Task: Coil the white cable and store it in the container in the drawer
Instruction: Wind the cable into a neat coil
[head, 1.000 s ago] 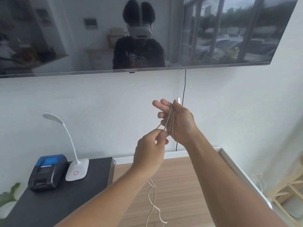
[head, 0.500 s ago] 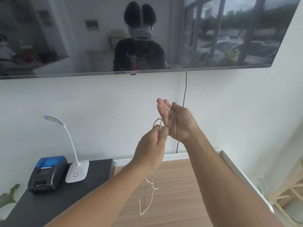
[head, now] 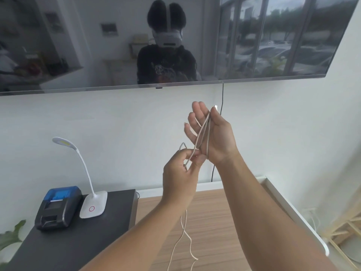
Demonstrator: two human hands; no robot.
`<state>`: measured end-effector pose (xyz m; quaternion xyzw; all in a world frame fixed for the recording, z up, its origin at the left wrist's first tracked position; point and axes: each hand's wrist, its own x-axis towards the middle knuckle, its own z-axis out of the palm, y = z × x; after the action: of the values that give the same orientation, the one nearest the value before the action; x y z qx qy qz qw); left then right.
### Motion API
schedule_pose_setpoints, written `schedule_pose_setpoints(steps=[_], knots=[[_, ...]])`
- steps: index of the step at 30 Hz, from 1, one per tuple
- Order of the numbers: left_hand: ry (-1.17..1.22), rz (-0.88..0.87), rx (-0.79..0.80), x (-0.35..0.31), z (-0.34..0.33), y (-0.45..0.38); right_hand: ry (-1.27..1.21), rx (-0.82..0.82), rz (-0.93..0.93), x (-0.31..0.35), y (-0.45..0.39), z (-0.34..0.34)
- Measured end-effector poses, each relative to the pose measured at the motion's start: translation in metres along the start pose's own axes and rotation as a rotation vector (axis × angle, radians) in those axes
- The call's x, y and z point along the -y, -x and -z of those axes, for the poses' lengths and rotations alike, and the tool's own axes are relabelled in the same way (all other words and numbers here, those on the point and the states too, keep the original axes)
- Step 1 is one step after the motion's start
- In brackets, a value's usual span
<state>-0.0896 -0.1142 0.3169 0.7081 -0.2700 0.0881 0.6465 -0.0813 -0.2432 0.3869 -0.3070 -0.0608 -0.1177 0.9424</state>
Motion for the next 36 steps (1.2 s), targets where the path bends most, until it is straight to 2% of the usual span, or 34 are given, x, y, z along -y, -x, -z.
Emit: schedule_pose_setpoints(steps=[5, 7, 11, 14, 17, 26, 30, 34, 36], knots=[[0.051, -0.074, -0.131, -0.001, 0.002, -0.007, -0.072, 0.025, -0.03, -0.008, 0.0, -0.004], [-0.003, -0.073, -0.164, -0.001, 0.002, -0.009, -0.064, 0.01, -0.017, -0.01, -0.003, -0.002], [-0.136, -0.042, -0.136, 0.004, 0.007, -0.015, 0.041, 0.012, -0.012, -0.01, -0.005, 0.005], [-0.268, -0.038, -0.028, 0.006, 0.011, -0.016, 0.144, 0.047, -0.034, -0.01, -0.007, 0.007], [-0.278, -0.063, 0.076, 0.003, 0.015, -0.008, 0.191, 0.067, -0.04, -0.012, -0.007, 0.007], [-0.54, -0.196, 0.099, -0.012, 0.023, 0.022, -0.17, -0.077, -0.029, -0.027, -0.008, 0.005], [-0.427, -0.155, 0.157, -0.01, 0.026, 0.029, -0.269, -0.103, -0.013, -0.021, -0.004, 0.003], [-0.15, 0.115, 0.338, 0.002, 0.028, 0.027, -0.327, -0.053, -0.057, -0.012, 0.003, -0.007], [-0.069, 0.163, 0.339, 0.008, 0.033, 0.024, -0.275, -0.05, -0.104, -0.005, 0.008, -0.013]])
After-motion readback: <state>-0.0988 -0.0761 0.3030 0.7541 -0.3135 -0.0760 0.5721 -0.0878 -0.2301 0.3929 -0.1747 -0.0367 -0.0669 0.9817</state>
